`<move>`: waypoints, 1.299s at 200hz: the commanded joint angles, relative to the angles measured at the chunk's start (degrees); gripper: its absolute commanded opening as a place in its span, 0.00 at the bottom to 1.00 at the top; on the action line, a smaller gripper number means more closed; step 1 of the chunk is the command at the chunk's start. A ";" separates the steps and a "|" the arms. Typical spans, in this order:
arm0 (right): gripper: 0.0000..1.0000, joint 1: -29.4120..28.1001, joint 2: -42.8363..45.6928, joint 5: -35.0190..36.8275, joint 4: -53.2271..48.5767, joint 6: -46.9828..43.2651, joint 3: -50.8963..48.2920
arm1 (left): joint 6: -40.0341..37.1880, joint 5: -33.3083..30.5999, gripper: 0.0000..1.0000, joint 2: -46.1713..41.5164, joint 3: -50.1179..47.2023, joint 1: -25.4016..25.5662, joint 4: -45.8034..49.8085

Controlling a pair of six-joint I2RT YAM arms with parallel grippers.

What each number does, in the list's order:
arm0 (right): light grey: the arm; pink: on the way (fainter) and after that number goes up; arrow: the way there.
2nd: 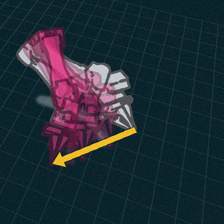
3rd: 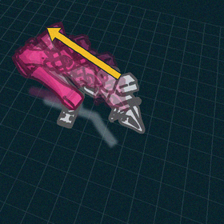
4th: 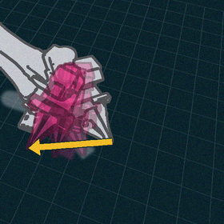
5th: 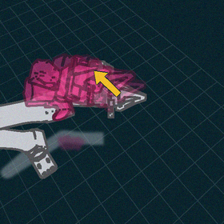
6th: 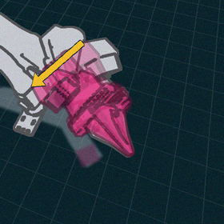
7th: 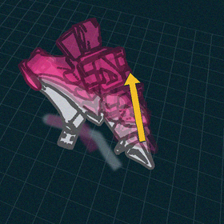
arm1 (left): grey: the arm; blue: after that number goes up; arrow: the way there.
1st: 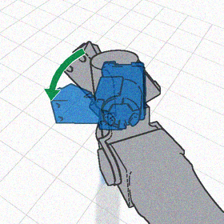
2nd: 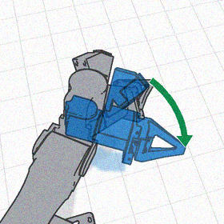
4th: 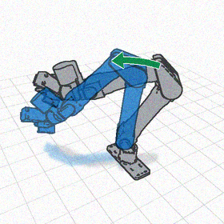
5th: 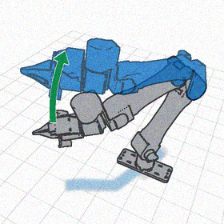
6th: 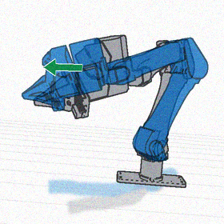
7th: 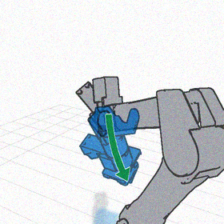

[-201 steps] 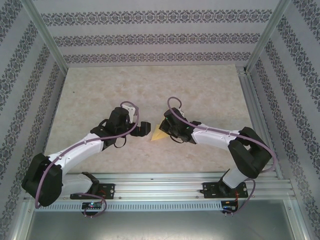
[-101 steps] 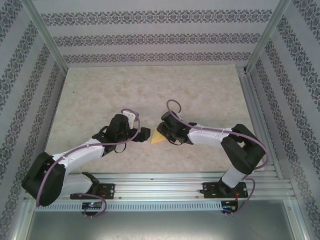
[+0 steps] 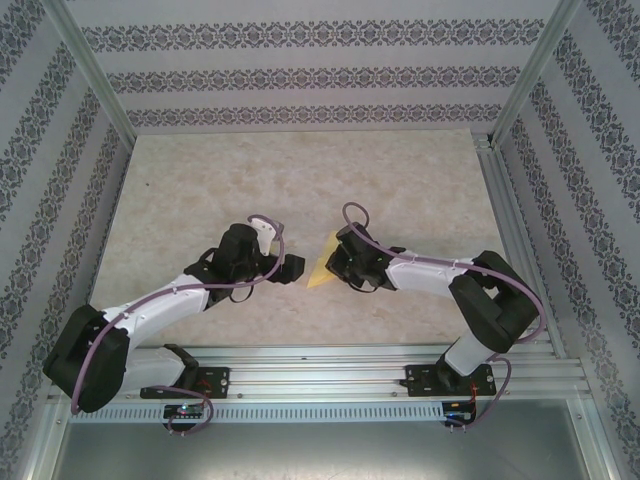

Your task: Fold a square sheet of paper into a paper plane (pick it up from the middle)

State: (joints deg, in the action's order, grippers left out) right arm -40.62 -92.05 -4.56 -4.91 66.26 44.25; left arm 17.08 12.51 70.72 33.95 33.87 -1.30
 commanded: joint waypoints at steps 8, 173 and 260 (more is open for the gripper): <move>0.04 1.31 1.65 -0.49 3.69 -1.47 -1.61 | -5.72 3.11 0.96 0.76 -1.59 1.93 -7.05; 0.00 -0.20 1.20 2.66 11.33 15.59 -0.94 | -27.26 -4.56 0.53 20.71 -3.53 9.39 -32.98; 0.01 0.43 0.35 -1.06 14.62 16.53 -2.23 | -28.90 -4.48 0.39 28.48 2.62 9.73 -33.30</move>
State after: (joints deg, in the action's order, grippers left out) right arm -40.34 -90.61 -3.38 6.76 82.02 41.98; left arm -10.28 8.45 97.97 33.50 42.89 -32.08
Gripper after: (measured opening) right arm 0.043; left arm 0.411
